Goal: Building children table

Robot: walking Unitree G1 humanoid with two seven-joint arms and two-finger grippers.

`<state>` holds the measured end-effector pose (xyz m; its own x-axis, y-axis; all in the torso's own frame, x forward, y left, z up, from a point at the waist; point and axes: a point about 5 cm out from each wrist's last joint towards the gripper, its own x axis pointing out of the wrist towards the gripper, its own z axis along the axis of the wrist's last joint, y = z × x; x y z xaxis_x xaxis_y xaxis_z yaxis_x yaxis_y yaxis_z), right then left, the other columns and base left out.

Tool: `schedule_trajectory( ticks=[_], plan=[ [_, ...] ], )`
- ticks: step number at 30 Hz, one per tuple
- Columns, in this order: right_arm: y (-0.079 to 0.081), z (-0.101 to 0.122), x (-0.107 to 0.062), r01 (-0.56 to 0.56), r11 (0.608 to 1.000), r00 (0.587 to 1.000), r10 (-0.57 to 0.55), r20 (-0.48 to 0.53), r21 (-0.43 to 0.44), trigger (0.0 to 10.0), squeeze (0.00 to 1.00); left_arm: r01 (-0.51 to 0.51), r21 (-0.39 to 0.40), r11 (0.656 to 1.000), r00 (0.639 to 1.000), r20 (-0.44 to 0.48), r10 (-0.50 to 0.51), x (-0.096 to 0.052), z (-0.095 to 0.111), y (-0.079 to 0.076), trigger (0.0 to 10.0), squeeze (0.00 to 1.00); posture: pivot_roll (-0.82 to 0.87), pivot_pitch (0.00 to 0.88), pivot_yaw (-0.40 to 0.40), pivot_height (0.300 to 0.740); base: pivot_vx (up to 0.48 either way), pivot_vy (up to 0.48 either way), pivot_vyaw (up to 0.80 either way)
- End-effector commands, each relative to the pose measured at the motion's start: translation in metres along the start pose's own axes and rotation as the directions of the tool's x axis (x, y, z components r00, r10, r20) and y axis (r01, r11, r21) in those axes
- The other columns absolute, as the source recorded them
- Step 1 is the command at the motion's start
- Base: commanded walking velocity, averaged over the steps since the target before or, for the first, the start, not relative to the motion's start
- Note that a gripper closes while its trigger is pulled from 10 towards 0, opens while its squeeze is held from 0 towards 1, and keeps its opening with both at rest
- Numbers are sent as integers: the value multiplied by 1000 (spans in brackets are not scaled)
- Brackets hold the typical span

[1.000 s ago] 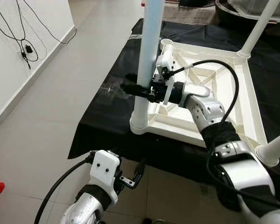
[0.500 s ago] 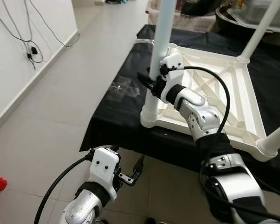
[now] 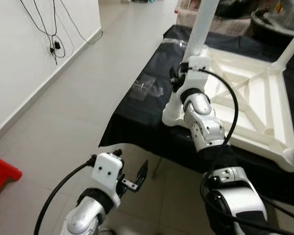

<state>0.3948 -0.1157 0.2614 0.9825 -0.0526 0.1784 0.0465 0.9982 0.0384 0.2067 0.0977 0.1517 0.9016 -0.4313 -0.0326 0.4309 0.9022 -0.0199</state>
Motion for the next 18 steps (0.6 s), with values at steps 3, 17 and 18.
schedule_trajectory(
  ticks=[3,17,18],
  plan=[
    [-18,-43,-6,178,984,966,-180,-187,-28,10000,0,3,-4,1000,1000,-17,-3,0,-4,0,10000,0,84,220,-85,740,0,0,0],
    [-11,-28,-24,664,748,742,-659,-126,-1,10000,0,1,1,1000,1000,-12,-1,1,-4,2,10000,0,93,223,-83,740,0,0,0],
    [-11,-28,-24,664,748,742,-659,-126,-1,10000,0,1,1,1000,1000,-12,-1,1,-4,2,10000,0,93,223,-83,740,0,0,0]
  ],
)
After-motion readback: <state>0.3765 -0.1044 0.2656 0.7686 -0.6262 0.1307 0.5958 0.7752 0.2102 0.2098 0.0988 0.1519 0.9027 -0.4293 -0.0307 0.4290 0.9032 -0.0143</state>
